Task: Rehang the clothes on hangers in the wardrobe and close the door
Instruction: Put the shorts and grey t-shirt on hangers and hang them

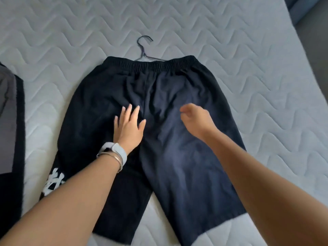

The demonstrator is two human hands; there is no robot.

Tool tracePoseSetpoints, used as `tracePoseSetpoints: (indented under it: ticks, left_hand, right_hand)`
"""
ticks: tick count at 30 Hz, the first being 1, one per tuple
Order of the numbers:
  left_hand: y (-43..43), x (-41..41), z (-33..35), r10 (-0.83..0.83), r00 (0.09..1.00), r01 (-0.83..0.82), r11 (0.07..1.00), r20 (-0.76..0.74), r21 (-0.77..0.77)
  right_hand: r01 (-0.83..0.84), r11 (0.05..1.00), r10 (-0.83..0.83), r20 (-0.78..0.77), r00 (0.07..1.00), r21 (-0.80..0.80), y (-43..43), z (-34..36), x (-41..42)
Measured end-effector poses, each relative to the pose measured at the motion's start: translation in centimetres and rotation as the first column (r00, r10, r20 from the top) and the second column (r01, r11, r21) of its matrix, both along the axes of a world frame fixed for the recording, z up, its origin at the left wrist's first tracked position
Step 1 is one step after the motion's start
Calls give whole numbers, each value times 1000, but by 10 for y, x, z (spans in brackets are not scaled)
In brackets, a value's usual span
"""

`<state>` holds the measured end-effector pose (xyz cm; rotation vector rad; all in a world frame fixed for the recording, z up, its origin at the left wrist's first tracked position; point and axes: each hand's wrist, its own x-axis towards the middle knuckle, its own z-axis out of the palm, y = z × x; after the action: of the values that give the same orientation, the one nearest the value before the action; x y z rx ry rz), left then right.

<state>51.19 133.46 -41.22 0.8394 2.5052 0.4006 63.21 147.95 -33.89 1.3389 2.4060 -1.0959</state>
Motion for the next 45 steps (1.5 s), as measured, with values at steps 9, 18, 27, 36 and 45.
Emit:
tracePoseSetpoints:
  ticks: [9, 18, 27, 36, 45]
  left_hand:
    - [5, -20, -70, -131, 917, 114, 991, -377, -66]
    - [3, -21, -73, -180, 899, 162, 984, -399, -79]
    - [4, -23, -61, -84, 943, 117, 989, -321, 85]
    - [-46, -3, 129, 204, 941, -333, 697, 269, 635]
    - [-105, 29, 376, 146, 881, -440, 604, 450, 665]
  right_hand:
    - [-184, 936, 199, -18, 980, 301, 92, -62, -144]
    - [-343, 894, 300, 183, 936, 289, 104, -83, -213]
    - [-70, 974, 94, -103, 990, 217, 51, -21, -150]
    - [107, 988, -137, -302, 944, -114, -42, 135, -60]
    - [-72, 976, -24, -431, 902, -205, -192, 326, 3]
